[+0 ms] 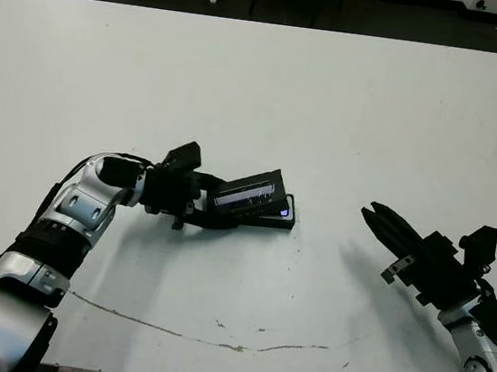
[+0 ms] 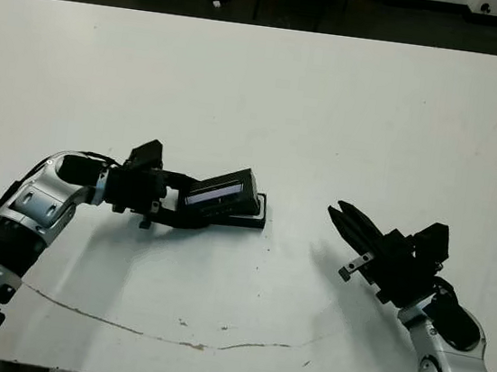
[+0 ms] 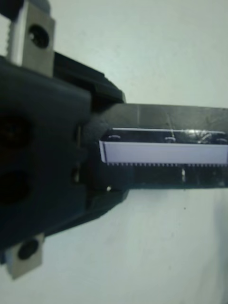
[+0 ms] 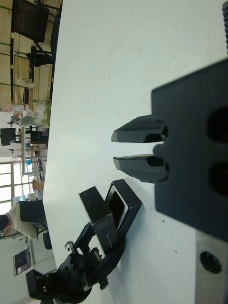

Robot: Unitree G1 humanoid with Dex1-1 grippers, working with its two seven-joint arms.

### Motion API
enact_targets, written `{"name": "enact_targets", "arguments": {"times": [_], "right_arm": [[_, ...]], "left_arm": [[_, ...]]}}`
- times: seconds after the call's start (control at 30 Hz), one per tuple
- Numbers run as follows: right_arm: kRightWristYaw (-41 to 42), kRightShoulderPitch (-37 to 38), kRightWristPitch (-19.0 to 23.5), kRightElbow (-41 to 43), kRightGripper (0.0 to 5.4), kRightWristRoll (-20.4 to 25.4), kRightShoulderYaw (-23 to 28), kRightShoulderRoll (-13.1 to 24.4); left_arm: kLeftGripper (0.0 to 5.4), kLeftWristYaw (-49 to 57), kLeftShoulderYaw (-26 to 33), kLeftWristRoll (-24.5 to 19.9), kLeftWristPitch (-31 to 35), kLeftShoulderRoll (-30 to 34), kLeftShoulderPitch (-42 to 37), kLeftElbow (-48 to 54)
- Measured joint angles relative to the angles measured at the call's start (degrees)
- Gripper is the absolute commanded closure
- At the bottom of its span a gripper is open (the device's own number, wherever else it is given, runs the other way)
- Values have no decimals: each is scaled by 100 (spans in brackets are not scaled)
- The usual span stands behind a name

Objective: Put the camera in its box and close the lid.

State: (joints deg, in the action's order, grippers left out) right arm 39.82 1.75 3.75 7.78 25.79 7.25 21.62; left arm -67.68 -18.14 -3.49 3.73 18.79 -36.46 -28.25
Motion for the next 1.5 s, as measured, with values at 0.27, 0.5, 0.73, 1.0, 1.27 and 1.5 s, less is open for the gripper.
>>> {"name": "enact_targets", "arguments": {"times": [0.27, 0.5, 0.73, 1.0, 1.27, 1.5], "right_arm": [[-133, 73, 12, 136, 540, -75, -1, 5], [-116, 82, 23, 105, 540, -96, -1, 5], [-116, 88, 24, 100, 540, -96, -1, 5], [-136, 125, 34, 123, 540, -96, -2, 2], [-284, 200, 97, 255, 540, -102, -13, 1], [-286, 204, 141, 255, 540, -102, -24, 2]], "left_arm": [[304, -236, -431, 380, -302, -121, -611, -596], [307, -357, -621, 594, -514, -256, -983, -1101], [309, -373, -690, 650, -749, -322, -1137, -1408], [309, -479, -722, 729, -823, -424, -1325, -1684], [309, -596, -789, 823, -830, -454, -1472, -1797], [291, -650, -808, 861, -822, -473, -1527, -1849]]}}
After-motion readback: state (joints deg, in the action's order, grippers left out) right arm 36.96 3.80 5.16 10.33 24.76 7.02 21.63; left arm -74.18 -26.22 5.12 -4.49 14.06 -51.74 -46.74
